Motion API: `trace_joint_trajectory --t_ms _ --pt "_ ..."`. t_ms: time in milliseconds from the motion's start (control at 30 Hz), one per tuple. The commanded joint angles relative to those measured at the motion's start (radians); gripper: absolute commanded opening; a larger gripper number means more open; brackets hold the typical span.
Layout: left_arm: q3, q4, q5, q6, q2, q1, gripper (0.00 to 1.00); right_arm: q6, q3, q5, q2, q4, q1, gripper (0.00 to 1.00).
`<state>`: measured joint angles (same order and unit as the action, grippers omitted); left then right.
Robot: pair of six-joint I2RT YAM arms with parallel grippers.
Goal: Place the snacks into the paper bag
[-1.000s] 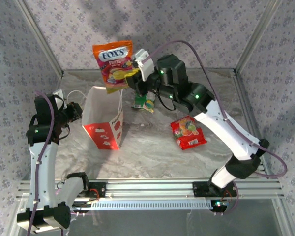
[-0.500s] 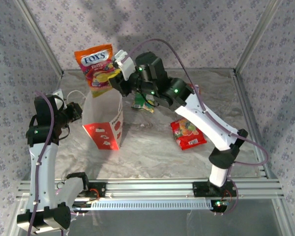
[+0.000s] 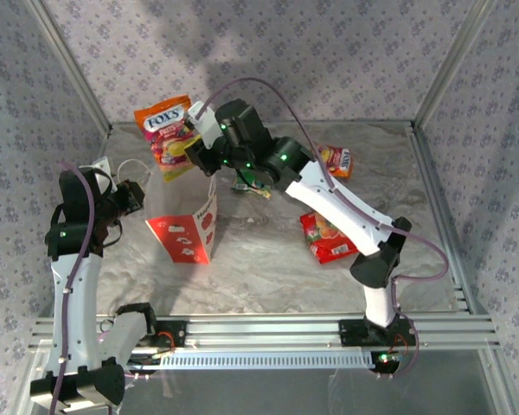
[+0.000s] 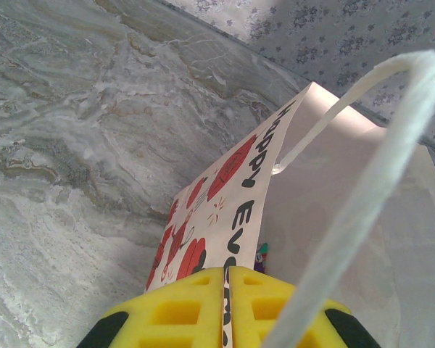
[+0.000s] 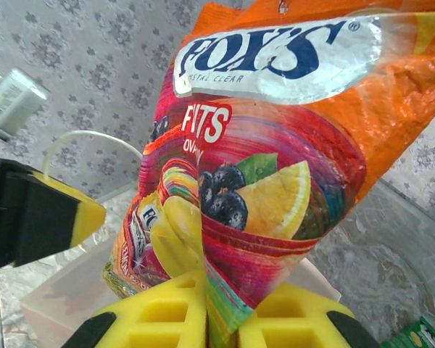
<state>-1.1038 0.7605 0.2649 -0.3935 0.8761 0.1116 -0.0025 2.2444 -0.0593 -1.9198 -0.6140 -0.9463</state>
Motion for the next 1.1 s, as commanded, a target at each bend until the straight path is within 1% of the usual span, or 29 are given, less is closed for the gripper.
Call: trace_joint_trajectory --t_ms 0,133,233,367,600,733,1067 --pt "-0.017 0.010 0.005 0.002 -0.013 0.006 0.10 -0.037 0.051 0.038 -0.017 0.017 -0.007 0.13" --pt "-0.019 0.012 0.005 0.003 -0.014 0.005 0.10 -0.081 0.051 0.066 -0.035 0.017 -0.007 0.12" --pt "-0.020 0.014 0.004 0.005 -0.015 0.006 0.10 -0.120 0.051 0.091 -0.045 -0.017 -0.010 0.12" --pt "-0.022 0.017 -0.002 0.010 -0.013 0.005 0.10 -0.192 0.019 0.118 -0.046 -0.017 -0.019 0.11" --pt "-0.022 0.018 -0.002 0.010 -0.009 0.007 0.10 -0.285 -0.031 0.218 -0.032 -0.032 -0.055 0.11" --pt "-0.026 0.019 -0.003 0.008 -0.008 0.005 0.10 -0.342 -0.035 0.303 -0.038 -0.054 -0.077 0.11" --pt "-0.041 0.029 -0.009 0.013 -0.008 0.005 0.10 -0.385 -0.004 0.430 -0.076 -0.106 -0.105 0.11"
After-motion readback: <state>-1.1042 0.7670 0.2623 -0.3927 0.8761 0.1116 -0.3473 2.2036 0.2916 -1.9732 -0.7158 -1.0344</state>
